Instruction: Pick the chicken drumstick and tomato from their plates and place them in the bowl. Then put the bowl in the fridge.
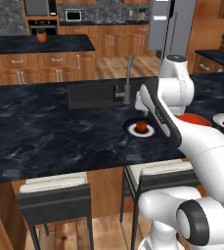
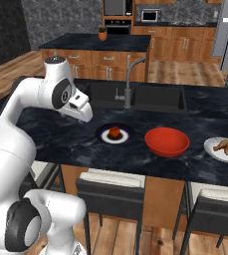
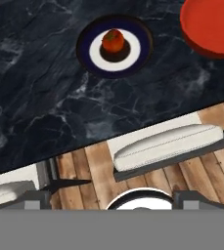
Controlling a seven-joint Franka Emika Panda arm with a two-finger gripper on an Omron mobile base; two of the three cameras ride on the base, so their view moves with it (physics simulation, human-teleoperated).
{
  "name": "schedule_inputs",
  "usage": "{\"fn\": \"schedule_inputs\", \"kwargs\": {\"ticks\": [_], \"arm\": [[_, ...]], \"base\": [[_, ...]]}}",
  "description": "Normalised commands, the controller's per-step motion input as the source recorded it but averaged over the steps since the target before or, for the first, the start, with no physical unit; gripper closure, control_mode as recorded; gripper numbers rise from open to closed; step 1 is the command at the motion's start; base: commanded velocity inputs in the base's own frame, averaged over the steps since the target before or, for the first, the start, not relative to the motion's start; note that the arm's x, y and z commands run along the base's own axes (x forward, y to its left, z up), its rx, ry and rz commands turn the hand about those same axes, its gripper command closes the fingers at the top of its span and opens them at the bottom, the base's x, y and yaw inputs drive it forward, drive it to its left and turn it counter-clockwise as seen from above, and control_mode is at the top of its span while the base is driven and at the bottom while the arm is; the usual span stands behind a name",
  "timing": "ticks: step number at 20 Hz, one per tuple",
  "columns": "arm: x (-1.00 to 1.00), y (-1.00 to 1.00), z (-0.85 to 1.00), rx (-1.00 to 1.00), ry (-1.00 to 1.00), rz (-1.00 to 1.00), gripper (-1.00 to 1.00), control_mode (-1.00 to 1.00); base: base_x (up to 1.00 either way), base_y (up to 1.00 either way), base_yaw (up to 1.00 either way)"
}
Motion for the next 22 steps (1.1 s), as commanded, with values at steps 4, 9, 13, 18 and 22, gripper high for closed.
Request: {"fn": "schedule_inputs", "kwargs": {"ticks": [4,9,13,18,22], "arm": [[0.22,-0.12,-0.13,0.04,0.0,-0.18,-1.0,-1.0],[0.34,-0.15,-0.14,0.04,0.0,-0.04,-1.0,-1.0],[0.44,-0.19,-0.16,0.02,0.01,0.0,-1.0,-1.0],[0.47,-0.16,-0.17,0.0,0.09,0.0,-1.0,-1.0],[0.45,-0.11,-0.22,0.0,0.04,0.0,-1.0,-1.0]], "base": [[0.0,0.0,0.0],[0.0,0.0,0.0],[0.0,0.0,0.0],[0.0,0.0,0.0],[0.0,0.0,0.0]]}}
